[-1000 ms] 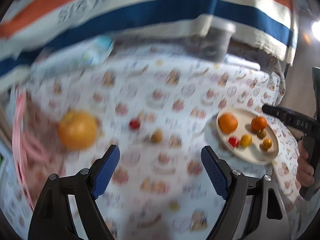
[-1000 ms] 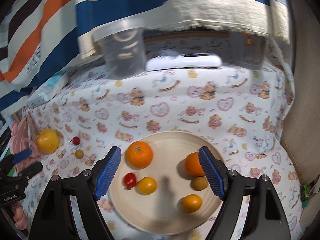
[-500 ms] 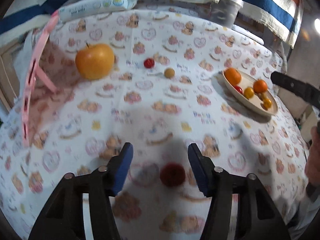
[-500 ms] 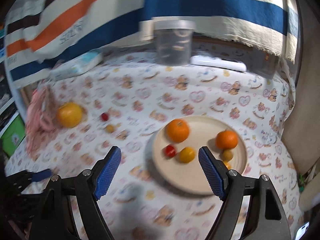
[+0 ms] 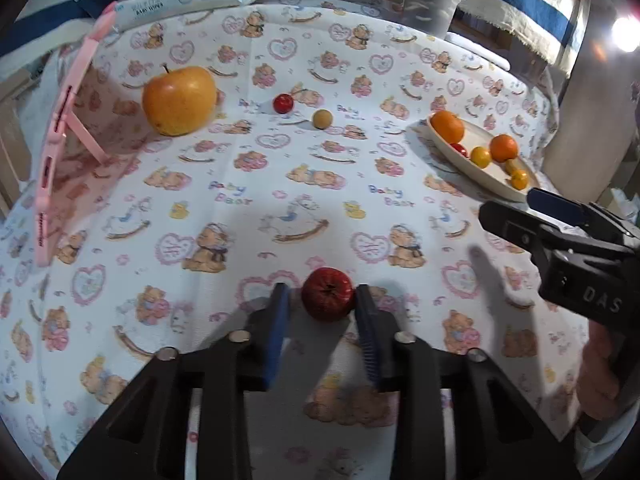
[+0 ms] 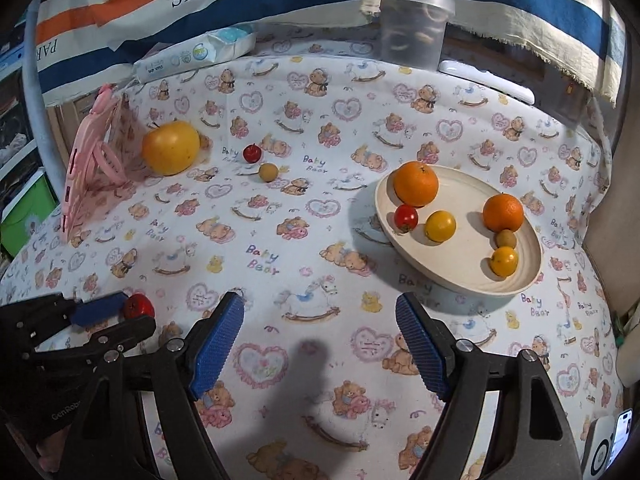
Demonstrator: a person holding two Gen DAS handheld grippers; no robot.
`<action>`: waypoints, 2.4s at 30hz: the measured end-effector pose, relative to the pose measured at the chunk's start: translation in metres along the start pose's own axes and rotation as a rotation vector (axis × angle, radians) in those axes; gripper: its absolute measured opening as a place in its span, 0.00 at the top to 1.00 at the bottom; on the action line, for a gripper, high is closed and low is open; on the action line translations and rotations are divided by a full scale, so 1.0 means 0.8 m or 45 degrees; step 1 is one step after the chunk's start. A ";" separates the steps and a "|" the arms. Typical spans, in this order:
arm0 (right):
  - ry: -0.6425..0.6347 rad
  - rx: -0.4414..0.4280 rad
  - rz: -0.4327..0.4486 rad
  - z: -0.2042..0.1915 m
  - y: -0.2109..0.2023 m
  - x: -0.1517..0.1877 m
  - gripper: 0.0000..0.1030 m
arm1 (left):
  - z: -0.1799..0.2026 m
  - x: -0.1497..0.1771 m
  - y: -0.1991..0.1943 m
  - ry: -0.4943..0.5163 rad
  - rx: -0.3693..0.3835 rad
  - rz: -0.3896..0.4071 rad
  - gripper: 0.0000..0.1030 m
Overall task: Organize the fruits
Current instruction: 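Lower the left tool onto the large red tomato and close its fingers, then grasp the small tan round fruit with the right tool while the left holds the red tomato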
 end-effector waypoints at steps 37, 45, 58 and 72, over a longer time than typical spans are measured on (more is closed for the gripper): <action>0.292 -0.084 0.018 0.030 0.142 -0.187 0.23 | -0.062 -0.194 0.116 -0.007 -0.116 0.141 0.75; 0.270 -0.165 -0.007 0.029 0.180 -0.160 0.29 | -0.058 -0.177 0.140 -0.043 -0.073 0.049 0.75; 0.162 -0.274 -0.079 -0.003 0.207 -0.154 0.46 | -0.073 -0.170 0.152 -0.111 -0.111 -0.019 0.75; 0.108 -0.264 -0.170 -0.028 0.244 -0.146 0.64 | -0.059 -0.173 0.156 -0.087 -0.129 -0.026 0.75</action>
Point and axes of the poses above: each gripper's, at about its wrist camera, not at the fingertips, and y roughly the way its jaws point, z to its right, x to its underside, the point moved 1 cm from there along y, roughly the way its jaws point, and after that the axes turned 10 degrees about -x, right-handed, at the moved point
